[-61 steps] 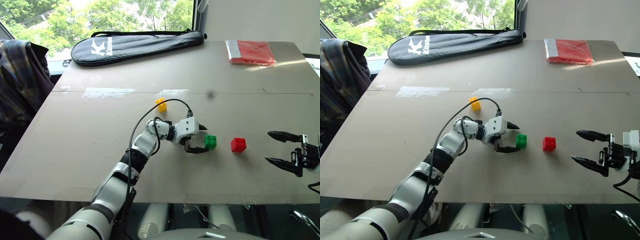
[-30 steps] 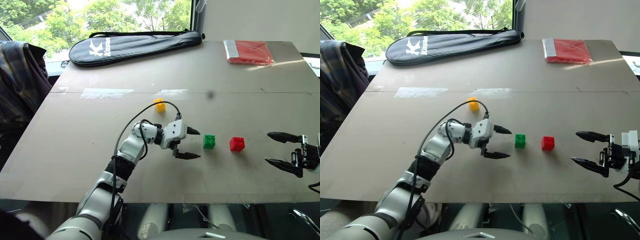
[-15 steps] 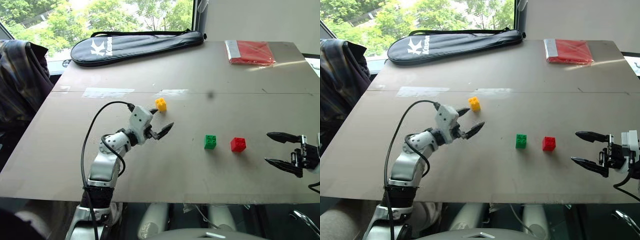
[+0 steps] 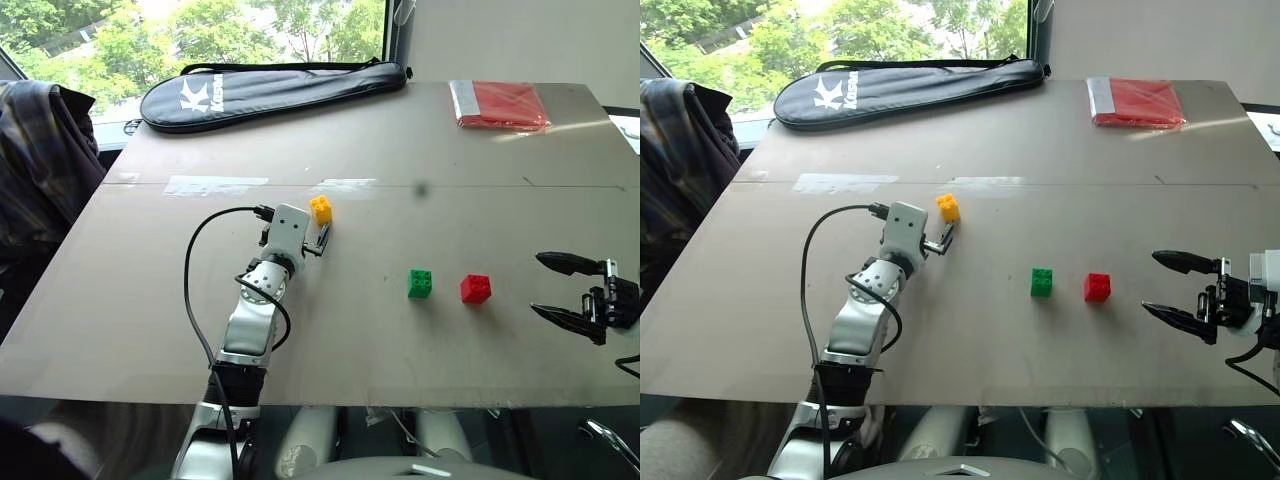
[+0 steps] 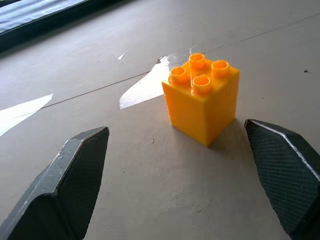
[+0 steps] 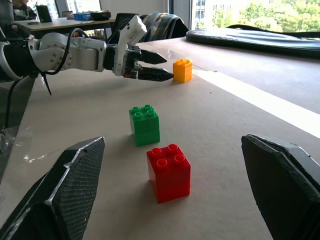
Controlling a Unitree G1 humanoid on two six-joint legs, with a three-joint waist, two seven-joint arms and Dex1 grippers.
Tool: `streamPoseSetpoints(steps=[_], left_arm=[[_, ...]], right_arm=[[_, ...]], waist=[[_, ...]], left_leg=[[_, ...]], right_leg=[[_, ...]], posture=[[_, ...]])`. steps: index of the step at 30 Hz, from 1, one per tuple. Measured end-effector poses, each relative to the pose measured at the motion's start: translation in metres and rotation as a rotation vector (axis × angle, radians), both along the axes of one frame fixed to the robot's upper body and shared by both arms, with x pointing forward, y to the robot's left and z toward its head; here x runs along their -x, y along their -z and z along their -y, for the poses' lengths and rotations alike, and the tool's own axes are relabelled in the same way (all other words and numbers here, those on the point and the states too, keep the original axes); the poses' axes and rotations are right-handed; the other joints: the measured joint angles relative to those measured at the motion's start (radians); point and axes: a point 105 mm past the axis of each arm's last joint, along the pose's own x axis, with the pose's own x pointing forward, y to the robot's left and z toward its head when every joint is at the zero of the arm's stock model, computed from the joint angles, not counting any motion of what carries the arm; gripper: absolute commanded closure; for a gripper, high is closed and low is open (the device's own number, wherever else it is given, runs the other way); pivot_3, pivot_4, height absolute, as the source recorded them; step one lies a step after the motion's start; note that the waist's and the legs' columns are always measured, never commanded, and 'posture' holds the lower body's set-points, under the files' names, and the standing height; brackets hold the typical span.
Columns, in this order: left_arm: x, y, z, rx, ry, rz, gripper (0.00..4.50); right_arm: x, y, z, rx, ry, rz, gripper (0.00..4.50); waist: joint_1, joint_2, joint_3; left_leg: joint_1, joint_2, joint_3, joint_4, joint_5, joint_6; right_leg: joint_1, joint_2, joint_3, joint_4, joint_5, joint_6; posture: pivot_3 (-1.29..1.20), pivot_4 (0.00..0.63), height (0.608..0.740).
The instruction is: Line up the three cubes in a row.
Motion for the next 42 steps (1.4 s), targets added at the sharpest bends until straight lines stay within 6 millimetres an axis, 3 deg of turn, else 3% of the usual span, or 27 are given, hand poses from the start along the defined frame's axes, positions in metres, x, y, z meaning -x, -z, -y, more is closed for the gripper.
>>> streamPoseSetpoints(steps=[8, 16, 24, 29, 31, 42], left_arm=[[-0.013, 0.002, 0.027, 0.033, -0.050, -0.021, 0.04], [-0.031, -0.004, 0.033, 0.003, -0.153, -0.010, 0.04], [-0.031, -0.004, 0.034, 0.016, -0.168, -0.010, 0.04], [-0.032, -0.001, 0.033, 0.017, -0.174, -0.014, 2.30], [-0.033, -0.003, 0.031, 0.027, -0.181, -0.010, 2.72], [-0.032, -0.002, 0.025, 0.079, -0.208, -0.024, 2.72]], right_arm=[[0.002, -0.004, -0.002, -0.003, -0.001, 0.020, 0.00], [-0.005, -0.011, 0.002, -0.072, 0.056, 0.040, 0.00], [-0.012, -0.019, 0.003, -0.156, 0.100, 0.035, 0.00], [-0.013, -0.023, 0.004, -0.166, 0.103, 0.046, 0.00], [-0.013, -0.022, 0.003, -0.170, 0.099, 0.042, 0.00], [-0.014, -0.021, 0.001, -0.169, 0.087, 0.041, 0.00]], waist=[[0.006, 0.000, 0.000], [0.008, 0.000, 0.000], [0.009, 0.000, 0.000], [0.007, 0.000, 0.000], [0.004, 0.000, 0.000], [-0.003, 0.000, 0.000]], left_leg=[[0.000, 0.000, 0.000, 0.000, 0.000, 0.000], [0.000, 0.000, 0.000, 0.000, 0.002, -0.004], [0.000, 0.000, 0.000, 0.000, 0.002, -0.004], [0.000, 0.000, 0.000, 0.000, 0.002, -0.004], [0.000, 0.000, 0.000, 0.000, 0.002, -0.004], [0.000, 0.000, 0.000, 0.000, 0.002, -0.004]], right_leg=[[0.000, 0.000, -0.001, 0.000, 0.000, 0.001], [0.000, 0.000, -0.001, 0.000, 0.001, 0.001], [0.000, 0.000, -0.001, 0.000, 0.001, 0.001], [0.000, 0.000, -0.001, 0.000, 0.001, 0.001], [0.000, 0.000, -0.001, 0.000, 0.001, 0.001], [0.000, 0.000, -0.001, 0.000, 0.001, 0.001]], posture=[[0.00, 0.150, 0.694], [0.00, 0.150, 0.694], [0.00, 0.150, 0.694], [0.00, 0.150, 0.694], [0.00, 0.150, 0.694], [0.00, 0.150, 0.694]])
